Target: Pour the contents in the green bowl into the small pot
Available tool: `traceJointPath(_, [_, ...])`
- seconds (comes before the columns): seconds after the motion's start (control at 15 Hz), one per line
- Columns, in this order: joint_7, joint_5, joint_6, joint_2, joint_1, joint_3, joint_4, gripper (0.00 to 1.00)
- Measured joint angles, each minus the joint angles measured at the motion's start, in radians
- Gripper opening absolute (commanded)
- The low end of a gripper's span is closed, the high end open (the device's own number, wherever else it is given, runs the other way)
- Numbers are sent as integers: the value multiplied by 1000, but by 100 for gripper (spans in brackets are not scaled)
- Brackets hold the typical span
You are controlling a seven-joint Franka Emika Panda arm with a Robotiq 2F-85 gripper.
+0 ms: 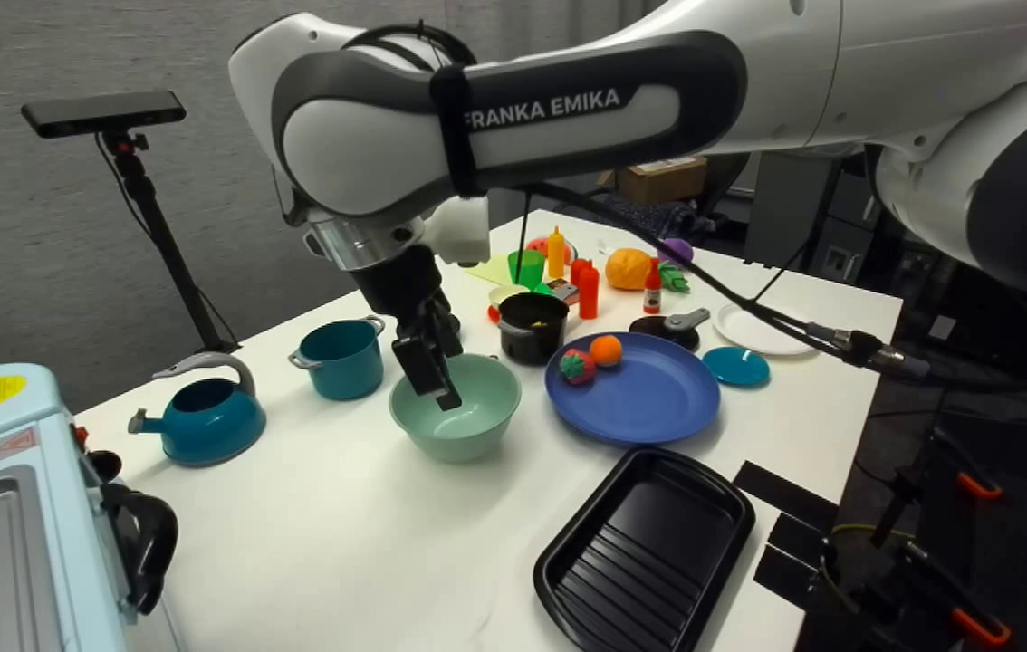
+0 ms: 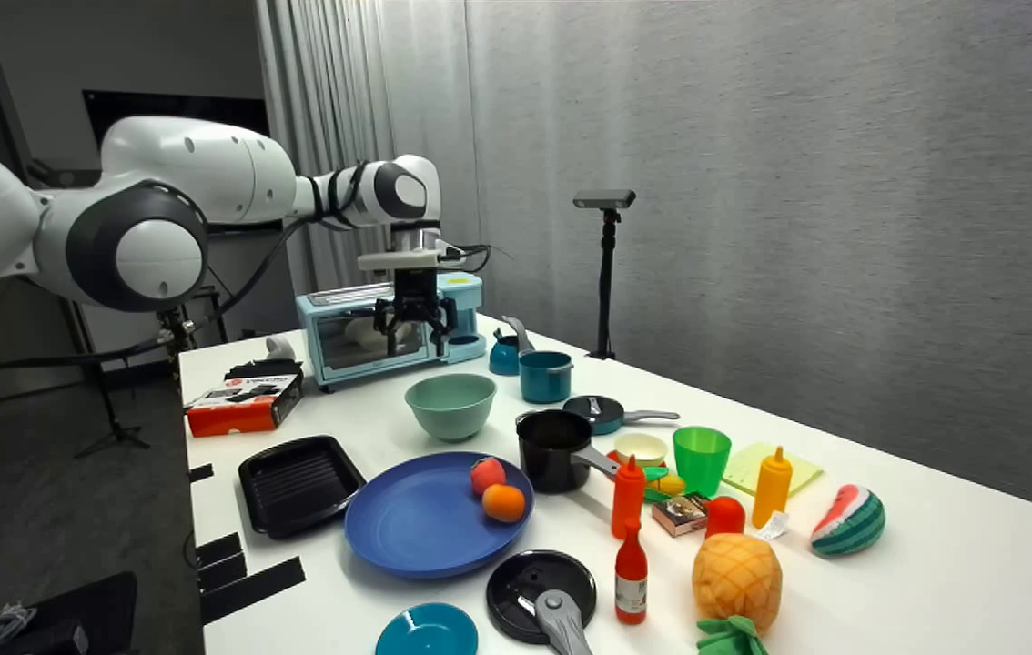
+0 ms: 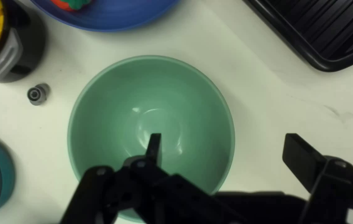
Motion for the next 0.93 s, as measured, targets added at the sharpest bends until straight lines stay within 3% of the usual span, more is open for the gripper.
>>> traceJointPath(0.47, [17,-4,-383,-81,-20,-14,143,100])
traceJointPath(0.93, [116,44,-455,-173,-98,-20,138,100])
